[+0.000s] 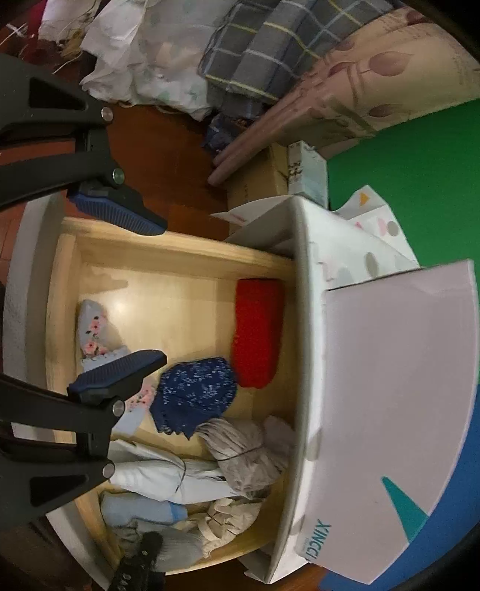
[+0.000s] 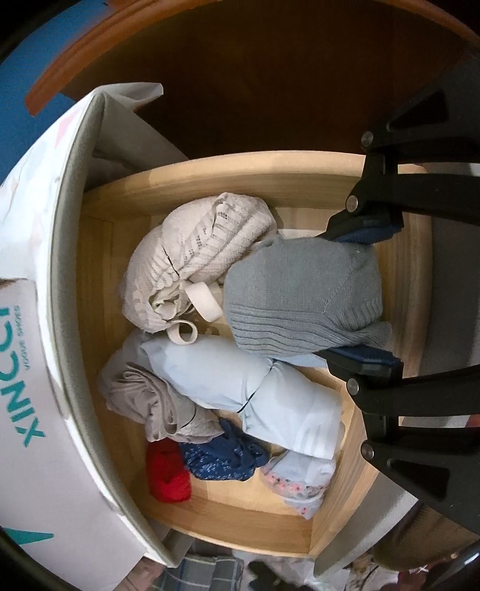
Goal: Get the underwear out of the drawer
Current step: 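Move the open left gripper back over the open drawer, then lift the grey knit item with the right gripper and release it into the white box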
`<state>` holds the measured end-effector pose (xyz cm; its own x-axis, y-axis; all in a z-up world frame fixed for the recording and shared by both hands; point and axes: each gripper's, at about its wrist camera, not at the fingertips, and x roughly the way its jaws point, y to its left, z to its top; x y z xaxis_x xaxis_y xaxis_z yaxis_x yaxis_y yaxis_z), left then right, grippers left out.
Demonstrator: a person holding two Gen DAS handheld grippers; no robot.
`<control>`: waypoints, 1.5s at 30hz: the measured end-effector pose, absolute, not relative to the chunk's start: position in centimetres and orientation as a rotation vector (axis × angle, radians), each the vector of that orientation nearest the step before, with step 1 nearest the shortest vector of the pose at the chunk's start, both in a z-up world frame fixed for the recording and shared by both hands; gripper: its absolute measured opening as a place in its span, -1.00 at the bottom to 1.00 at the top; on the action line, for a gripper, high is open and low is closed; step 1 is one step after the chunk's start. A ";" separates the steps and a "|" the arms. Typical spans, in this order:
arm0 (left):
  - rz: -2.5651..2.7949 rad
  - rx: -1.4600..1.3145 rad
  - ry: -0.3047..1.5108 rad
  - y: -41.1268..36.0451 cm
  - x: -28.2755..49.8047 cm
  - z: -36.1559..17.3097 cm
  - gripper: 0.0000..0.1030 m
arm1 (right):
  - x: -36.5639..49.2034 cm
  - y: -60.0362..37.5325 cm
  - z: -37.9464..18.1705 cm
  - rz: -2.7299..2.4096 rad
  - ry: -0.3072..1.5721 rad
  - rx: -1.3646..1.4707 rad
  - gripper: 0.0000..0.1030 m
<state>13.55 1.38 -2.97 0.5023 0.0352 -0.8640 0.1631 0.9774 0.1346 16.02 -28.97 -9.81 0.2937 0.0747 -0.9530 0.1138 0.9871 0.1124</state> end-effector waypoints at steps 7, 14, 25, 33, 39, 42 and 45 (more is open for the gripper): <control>-0.058 0.144 1.061 2.3 13.4 -3.8 0.28 | 15.7 -29.4 -7.4 -0.029 1.222 0.161 -0.19; -0.050 0.204 1.042 1.4 13.1 -3.9 0.28 | 16.0 -30.7 -2.6 -0.023 1.147 0.157 -0.19; -0.052 0.228 1.028 0.9 12.9 -4.0 0.28 | 16.8 -32.0 6.4 -0.016 1.009 0.126 -0.19; -0.059 0.198 1.038 1.4 13.0 -4.0 0.28 | 20.7 -31.3 13.1 -0.006 0.903 0.093 -0.18; -0.082 0.166 1.042 1.8 13.1 -4.0 0.28 | 24.5 -28.8 13.8 0.004 0.914 0.033 -0.18; -0.086 0.151 1.046 1.9 13.1 -4.0 0.28 | 26.3 -27.6 13.3 0.005 0.936 0.015 -0.18; -0.087 0.145 1.050 2.0 13.2 -4.1 0.28 | 28.2 -26.8 12.4 0.002 0.965 0.006 -0.18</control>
<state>13.18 2.01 -4.08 0.4956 -0.0021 -0.8686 0.1405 0.9870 0.0778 28.17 -26.84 12.42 0.5693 0.0042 -0.8221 0.0011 1.0000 0.0059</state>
